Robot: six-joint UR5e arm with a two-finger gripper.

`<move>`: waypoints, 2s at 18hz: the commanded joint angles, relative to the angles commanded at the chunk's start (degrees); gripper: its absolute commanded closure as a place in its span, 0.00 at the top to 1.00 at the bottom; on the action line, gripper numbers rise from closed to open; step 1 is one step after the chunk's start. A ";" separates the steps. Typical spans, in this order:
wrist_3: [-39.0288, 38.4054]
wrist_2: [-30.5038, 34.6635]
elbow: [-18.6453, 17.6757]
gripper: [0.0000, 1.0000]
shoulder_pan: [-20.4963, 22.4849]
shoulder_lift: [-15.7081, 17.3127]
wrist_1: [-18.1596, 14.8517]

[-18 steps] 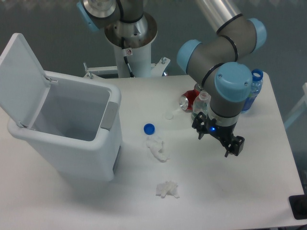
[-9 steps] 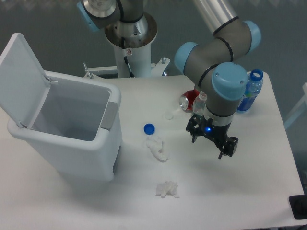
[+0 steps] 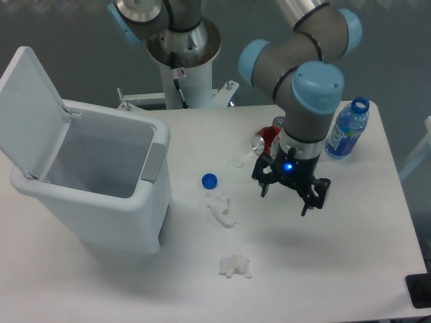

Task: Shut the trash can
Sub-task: 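Raise the gripper up from beside the bottles, then move the gripper over toward the open trash can lid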

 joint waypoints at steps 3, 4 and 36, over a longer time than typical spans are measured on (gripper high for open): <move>-4.40 -1.50 0.00 0.02 -0.52 3.34 0.00; -6.07 -2.46 0.00 0.00 -0.61 4.57 -0.09; -30.96 -7.74 -0.18 0.00 -26.01 26.46 -0.88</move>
